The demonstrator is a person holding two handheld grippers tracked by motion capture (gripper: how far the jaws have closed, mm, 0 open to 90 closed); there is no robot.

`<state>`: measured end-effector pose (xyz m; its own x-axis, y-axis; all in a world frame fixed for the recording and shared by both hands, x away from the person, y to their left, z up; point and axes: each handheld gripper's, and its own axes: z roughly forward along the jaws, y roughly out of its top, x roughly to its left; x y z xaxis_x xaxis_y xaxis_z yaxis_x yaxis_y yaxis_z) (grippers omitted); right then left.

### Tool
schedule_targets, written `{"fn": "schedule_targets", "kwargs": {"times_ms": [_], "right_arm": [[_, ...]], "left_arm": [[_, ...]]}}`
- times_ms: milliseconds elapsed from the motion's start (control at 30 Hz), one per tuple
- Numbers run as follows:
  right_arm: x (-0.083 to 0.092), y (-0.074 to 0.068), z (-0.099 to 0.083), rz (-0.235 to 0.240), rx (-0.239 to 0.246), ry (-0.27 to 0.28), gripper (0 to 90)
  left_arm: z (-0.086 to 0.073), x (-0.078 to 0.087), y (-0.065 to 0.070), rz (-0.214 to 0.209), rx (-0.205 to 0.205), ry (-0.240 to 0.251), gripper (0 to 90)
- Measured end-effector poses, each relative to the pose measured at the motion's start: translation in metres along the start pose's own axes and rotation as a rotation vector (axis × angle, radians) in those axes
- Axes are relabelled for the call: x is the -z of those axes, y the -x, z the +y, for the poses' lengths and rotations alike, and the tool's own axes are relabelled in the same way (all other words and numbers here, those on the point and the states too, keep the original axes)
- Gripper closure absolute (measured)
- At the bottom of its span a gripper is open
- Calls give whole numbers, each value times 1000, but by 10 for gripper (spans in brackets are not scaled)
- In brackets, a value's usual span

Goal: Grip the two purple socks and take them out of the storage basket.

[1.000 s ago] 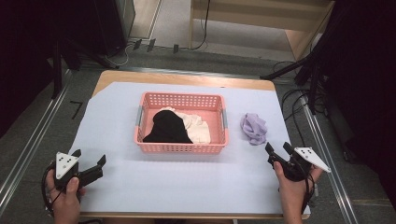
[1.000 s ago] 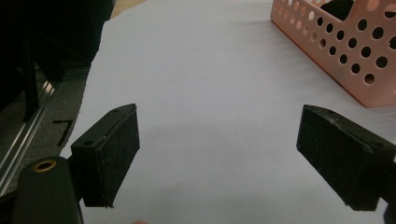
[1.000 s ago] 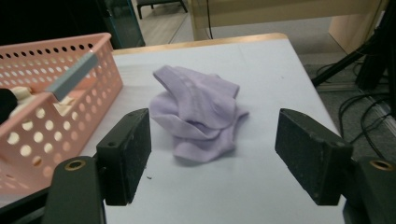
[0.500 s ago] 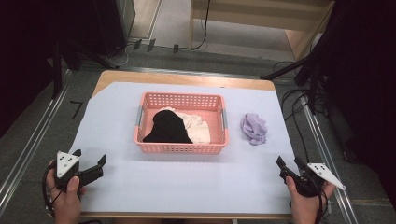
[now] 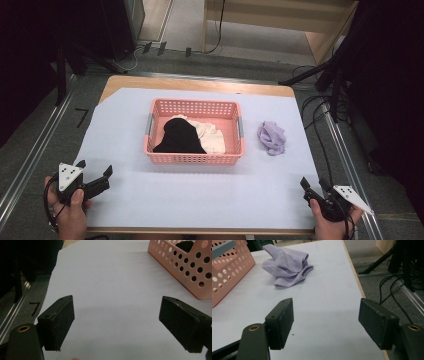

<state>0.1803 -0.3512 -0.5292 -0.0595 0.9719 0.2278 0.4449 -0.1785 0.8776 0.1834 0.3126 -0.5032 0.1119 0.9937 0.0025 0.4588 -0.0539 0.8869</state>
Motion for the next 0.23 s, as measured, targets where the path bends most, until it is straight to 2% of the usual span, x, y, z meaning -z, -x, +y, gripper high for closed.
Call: {"fn": "schedule_targets", "kwargs": {"times_ms": [133,233], "right_arm": [[-1,-1,0,-12,-2,-2,281],[-1,1,-1,-12,-19,-9,270]], "left_arm": [[1,-1,0,-2,-1,-12,143],[1,-2,2,-4,-20,-26,139]]}}
